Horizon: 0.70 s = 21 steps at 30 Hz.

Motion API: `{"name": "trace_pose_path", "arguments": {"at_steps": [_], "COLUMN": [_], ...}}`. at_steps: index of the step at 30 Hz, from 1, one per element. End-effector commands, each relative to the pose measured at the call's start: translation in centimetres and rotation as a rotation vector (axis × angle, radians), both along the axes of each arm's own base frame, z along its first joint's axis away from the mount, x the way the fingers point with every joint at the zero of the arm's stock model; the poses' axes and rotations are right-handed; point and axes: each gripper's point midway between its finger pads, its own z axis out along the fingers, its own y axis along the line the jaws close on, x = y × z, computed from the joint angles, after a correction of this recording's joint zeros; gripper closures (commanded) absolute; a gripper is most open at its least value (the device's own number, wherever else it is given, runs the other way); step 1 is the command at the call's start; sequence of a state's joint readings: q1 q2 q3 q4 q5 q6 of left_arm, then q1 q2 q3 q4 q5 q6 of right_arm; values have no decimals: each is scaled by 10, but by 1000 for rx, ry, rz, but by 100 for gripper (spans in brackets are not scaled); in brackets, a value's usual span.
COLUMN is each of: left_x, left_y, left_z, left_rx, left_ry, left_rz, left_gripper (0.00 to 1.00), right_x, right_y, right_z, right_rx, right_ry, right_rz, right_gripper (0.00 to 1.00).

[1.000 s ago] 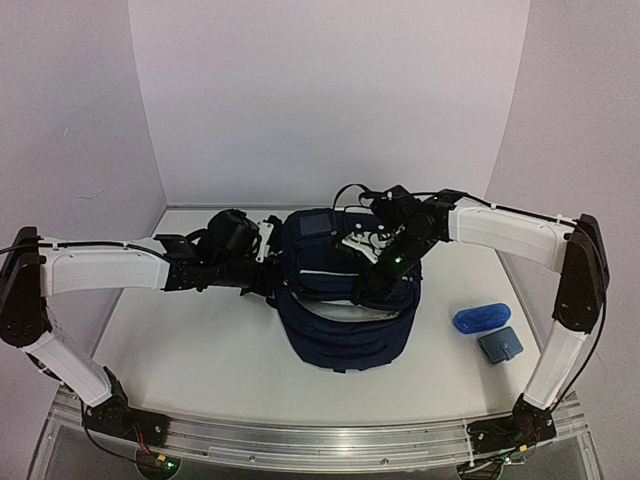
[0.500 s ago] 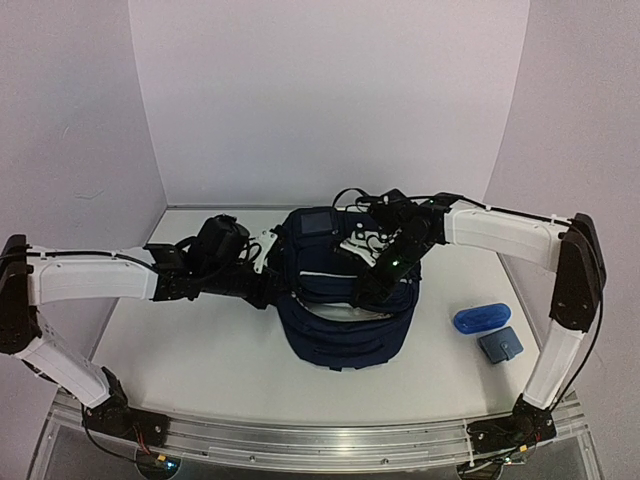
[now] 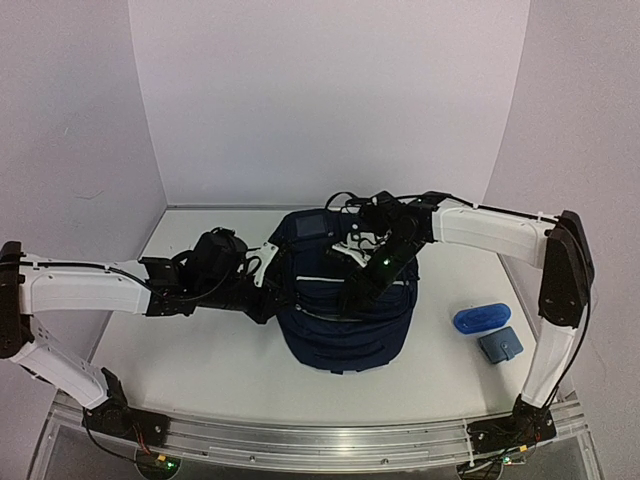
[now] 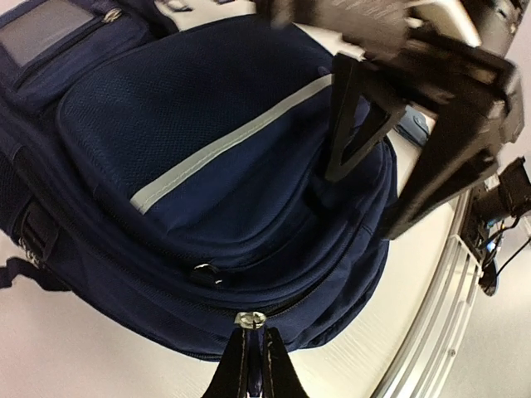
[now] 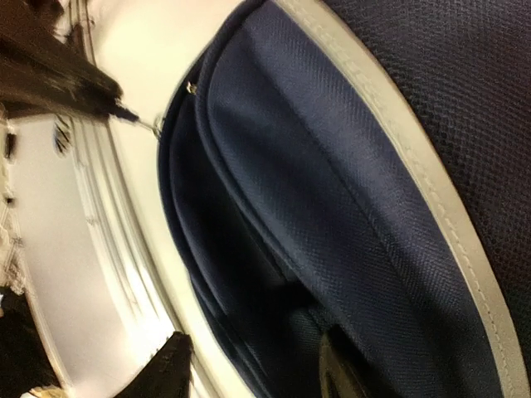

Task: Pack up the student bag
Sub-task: Zip the student bag at the center of the board.

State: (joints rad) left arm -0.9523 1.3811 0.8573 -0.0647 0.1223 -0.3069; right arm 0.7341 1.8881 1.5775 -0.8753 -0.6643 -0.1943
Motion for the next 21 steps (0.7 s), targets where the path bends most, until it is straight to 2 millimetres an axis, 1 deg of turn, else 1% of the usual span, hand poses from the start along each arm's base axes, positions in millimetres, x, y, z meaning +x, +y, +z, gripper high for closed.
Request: {"name": "trace_pose_path", "arguments": {"at_steps": [1, 3, 6, 9, 11, 13, 15, 19, 21], "left_x": [33, 42, 51, 56, 54, 46, 36, 13, 0], "left_y": [26, 36, 44, 45, 42, 34, 27, 13, 4], "left_z": [13, 13, 8, 5, 7, 10, 14, 31, 37], "left_rx": [-102, -103, -70, -46, -60, -92, -121, -142, -147], "left_ry": [45, 51, 55, 51, 52, 57, 53, -15, -36], "left_rz": [166, 203, 237, 237, 215, 154, 92, -4, -48], "left_gripper": [100, 100, 100, 100, 100, 100, 100, 100, 100], "right_x": [47, 46, 34, 22, 9, -3, -15, -28, -31], "right_y": [-31, -49, -75, -99, -106, -105, -98, -77, -63], "right_z": [51, 54, 45, 24, 3, -16, -28, -34, -31], "right_rx": [122, 112, 65, -2, -39, -39, 1, 83, 122], "right_ry": [-64, -71, -61, -34, 18, 99, 190, 295, 307], "right_rz": [-162, -181, -179, -183, -165, -134, -104, -55, -33], "right_gripper": [30, 24, 22, 21, 22, 25, 29, 35, 37]}}
